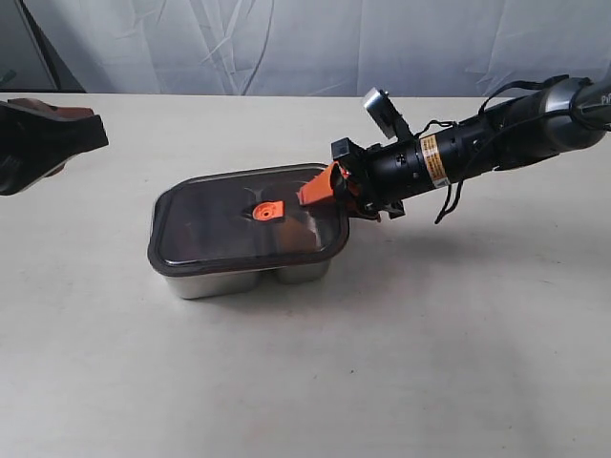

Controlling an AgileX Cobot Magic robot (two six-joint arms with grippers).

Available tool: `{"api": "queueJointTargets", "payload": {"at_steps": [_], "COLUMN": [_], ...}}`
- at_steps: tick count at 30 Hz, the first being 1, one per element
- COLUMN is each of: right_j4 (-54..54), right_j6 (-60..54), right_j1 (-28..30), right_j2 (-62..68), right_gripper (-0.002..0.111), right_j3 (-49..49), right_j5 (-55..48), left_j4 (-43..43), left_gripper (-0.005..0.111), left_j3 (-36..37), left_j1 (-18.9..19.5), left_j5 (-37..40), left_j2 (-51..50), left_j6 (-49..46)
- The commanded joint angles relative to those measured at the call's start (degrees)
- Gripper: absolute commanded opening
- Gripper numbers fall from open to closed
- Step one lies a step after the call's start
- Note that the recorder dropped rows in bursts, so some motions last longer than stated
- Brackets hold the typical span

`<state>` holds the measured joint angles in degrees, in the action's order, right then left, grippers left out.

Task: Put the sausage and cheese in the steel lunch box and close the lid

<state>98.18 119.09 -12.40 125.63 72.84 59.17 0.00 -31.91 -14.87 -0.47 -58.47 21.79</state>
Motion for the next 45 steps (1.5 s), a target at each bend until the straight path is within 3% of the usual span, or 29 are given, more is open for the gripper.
{"api": "queueJointTargets", "payload": {"at_steps": [1,20,28,45], "right_j4": [1.5,1.8,1.8,1.8], "right_j6": [1.5,1.5,1.5,1.5], "right_j1": [-0.2,-0.2,-0.3,-0.3], "right_j2": [-0.1,-0.1,-0.1,-0.1], "right_gripper": [0.043,0.043,0.059,0.059], "right_j3": [0.1,5.2,5.2,5.2], "right_j5": [0.1,0.5,0.2,2.0], "left_j4": [0.0,0.0,0.0,0.0], "left_gripper": [0.000,0.000,0.000,0.000], "left_j3": [-0.2,-0.2,-0.2,-0.2], "left_j1": [0.0,0.0,0.0,0.0], "left_j5": [-0.3,0.9,0.9,0.9], "left_j2": [-0.2,-0.2,-0.2,-0.2], "left_j6": [0.1,0.1,0.1,0.1]}}
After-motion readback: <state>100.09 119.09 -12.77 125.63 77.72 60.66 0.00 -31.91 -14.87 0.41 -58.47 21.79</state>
